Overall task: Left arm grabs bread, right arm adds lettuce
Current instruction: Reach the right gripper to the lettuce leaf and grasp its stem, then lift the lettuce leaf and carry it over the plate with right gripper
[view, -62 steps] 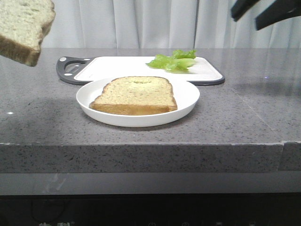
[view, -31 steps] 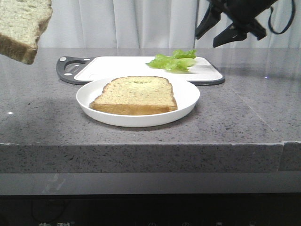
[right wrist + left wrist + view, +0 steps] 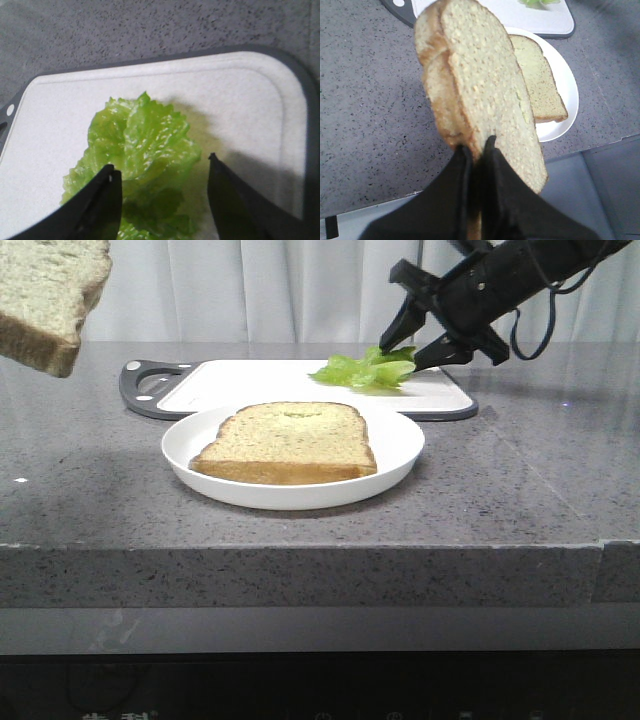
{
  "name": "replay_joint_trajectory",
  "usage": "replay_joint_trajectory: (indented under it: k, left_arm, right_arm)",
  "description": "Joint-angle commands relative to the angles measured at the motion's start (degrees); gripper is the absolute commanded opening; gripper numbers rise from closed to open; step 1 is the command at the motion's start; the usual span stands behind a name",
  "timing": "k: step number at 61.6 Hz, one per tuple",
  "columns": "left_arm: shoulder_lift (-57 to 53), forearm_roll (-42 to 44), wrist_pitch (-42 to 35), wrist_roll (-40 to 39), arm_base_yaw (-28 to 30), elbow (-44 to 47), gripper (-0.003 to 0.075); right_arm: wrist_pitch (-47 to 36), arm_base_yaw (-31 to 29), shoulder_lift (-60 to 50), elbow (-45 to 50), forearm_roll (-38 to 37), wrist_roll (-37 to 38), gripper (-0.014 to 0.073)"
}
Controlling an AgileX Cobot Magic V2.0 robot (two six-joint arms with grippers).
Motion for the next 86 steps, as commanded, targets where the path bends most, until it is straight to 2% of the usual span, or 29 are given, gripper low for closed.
replay_joint_trajectory:
  k: [1,6,17,22,29,49,57,71,86]
  left_arm:
    - [-0.56,-1.83,-2.44,-0.06,0.08,-1.65,-0.0020]
    - [-0.56,-1.83,-2.42,-0.06,0.08,-1.65,-0.0020]
    - [-0.56,-1.83,-2.42,-0.06,0.08,-1.65,-0.0020]
    - [-0.56,-1.83,-2.42,-0.06,0.08,-1.65,-0.0020]
    - [-0.56,-1.70,-2.42,-0.06,0.08,-1.65,-0.0020]
    - [-0.56,-0.01,-2.42,-0.06,0.08,-1.65,-0.0020]
    - [-0.56,0.10,-2.42,-0.06,0.08,-1.65,-0.0020]
    - [-0.56,0.53,-3.01,-0.06,0.08,-1.65,-0.0020]
    - [-0.56,0.53,-3.01,-0.06,0.08,-1.65,-0.0020]
  right_arm:
    - [-0.71,0.74,-3.44,-2.39,2.94,-2.58,0.0414]
    - [-0.72,1.16,-3.44,-2.39,3.05,-2.96,0.0356]
    - [-1.55,1.30,-3.44,-2.39,5.17,-2.96,0.0061]
    - [-1.75,1.30,-3.44,-2.39,7.15,-2.96,-0.0041]
    - [-1.59,1.12,-3.97,-2.39,10.52,-2.96,-0.0118]
    - [3.85,0.14,-11.48,-2.10,13.02,-2.90,-0.0116]
    - [5.43,0.20,-18.36,1.72,17.09,-3.42,-0.0116]
    - [6.40,1.20,-32.22,17.48,24.35,-14.66,-0.0116]
    - [9.18,4.00,-44.28,39.33,41.24,-28.60,-0.0116]
